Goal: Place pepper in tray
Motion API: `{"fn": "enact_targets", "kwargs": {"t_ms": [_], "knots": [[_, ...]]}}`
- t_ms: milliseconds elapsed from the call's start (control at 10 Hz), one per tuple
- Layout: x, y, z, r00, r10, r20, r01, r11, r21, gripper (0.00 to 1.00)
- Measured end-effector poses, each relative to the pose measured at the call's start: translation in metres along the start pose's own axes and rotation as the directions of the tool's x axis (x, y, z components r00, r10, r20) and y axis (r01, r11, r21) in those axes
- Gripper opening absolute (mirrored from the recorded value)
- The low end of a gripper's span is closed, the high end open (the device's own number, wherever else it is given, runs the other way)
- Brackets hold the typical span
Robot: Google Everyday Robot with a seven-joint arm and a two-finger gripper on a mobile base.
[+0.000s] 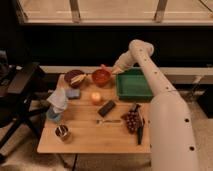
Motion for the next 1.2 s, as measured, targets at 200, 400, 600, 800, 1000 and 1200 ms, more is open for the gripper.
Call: {"fn": "enact_targets", "kwargs": {"t_ms": [200, 400, 600, 800, 1000, 1200], "knots": [[0.030, 0.001, -0.017, 0.998, 0.053, -0.039, -0.052, 0.998, 0.019, 0.00], [0.076, 0.008, -0.038, 0.984, 0.147, -0.100, -0.143, 0.989, 0.043, 0.03], [0.118, 0.018, -0.058, 0.959, 0.233, -0.161, -0.225, 0.972, 0.072, 0.21], [0.155, 0.029, -0.075, 0.924, 0.323, -0.204, -0.309, 0.946, 0.098, 0.41], [0.168, 0.035, -0.079, 0.908, 0.358, -0.216, -0.344, 0.934, 0.098, 0.54], [0.166, 0.035, -0.077, 0.910, 0.355, -0.215, -0.342, 0.935, 0.095, 0.54]]}}
